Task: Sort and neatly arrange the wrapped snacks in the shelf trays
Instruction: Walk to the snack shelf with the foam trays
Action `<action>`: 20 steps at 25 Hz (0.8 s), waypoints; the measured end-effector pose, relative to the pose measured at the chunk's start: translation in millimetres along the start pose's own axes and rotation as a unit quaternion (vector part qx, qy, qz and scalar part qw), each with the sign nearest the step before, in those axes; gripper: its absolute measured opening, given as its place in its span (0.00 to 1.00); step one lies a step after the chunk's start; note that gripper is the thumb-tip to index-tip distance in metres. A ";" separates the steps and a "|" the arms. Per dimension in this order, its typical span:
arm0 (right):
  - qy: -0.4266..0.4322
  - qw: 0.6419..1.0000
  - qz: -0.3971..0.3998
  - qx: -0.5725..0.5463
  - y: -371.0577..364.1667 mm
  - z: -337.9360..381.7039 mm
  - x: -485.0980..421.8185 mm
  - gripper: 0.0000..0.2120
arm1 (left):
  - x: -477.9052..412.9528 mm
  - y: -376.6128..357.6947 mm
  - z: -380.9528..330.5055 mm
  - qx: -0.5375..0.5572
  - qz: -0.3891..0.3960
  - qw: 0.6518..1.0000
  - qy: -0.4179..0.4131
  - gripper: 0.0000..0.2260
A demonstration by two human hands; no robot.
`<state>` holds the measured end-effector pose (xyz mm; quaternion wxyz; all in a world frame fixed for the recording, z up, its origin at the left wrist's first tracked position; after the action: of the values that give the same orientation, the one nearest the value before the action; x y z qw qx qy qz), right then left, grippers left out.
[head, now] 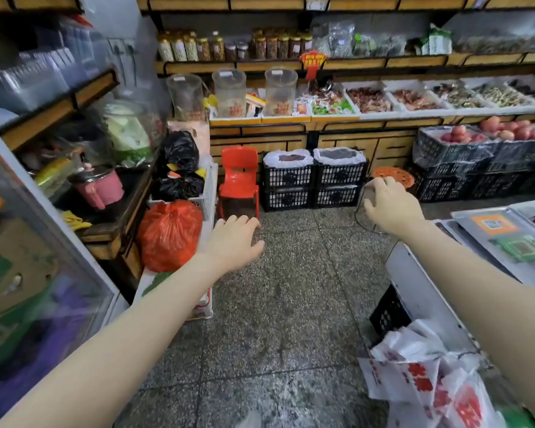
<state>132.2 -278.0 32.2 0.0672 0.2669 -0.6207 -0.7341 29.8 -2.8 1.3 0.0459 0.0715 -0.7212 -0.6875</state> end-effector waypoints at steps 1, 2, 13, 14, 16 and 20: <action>-0.011 1.000 0.014 0.002 -7.7 -3.3 -5.4 0.17 | -9.7 -4.5 -0.7 -0.004 0.010 1.000 -0.003 0.20; -0.019 1.000 0.020 0.004 -16.4 -8.7 -13.3 0.17 | -22.0 -10.6 0.2 -0.003 0.010 1.000 -0.007 0.20; -0.081 0.994 0.071 0.019 -87.8 -28.9 -123.8 0.17 | -192.2 -52.5 19.9 -0.025 0.060 0.994 -0.084 0.19; -0.086 0.993 0.075 0.019 -91.8 -32.5 -134.1 0.17 | -207.0 -55.1 19.3 -0.027 0.069 0.993 -0.087 0.20; -0.094 0.993 0.073 0.015 -99.0 -42.2 -150.4 0.17 | -231.3 -61.6 15.6 -0.039 0.078 0.992 -0.095 0.20; -0.121 0.989 0.087 0.006 -122.0 -74.7 -181.8 0.17 | -286.4 -80.1 -0.7 -0.041 0.110 0.987 -0.109 0.20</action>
<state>350.4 -238.4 -33.8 0.0534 0.1212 -0.6499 -0.7484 315.4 40.5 -69.4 0.0450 -0.0852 -0.6963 -0.7112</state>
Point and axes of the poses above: each hand's wrist, its own x-axis away from the middle knuckle, its own y-axis out of the back of the hand, z = x × y, the point moved 3 cm from there along -x, towards the middle knuckle, and after that the axes turned 15 degrees about y, right-handed, at the moved point
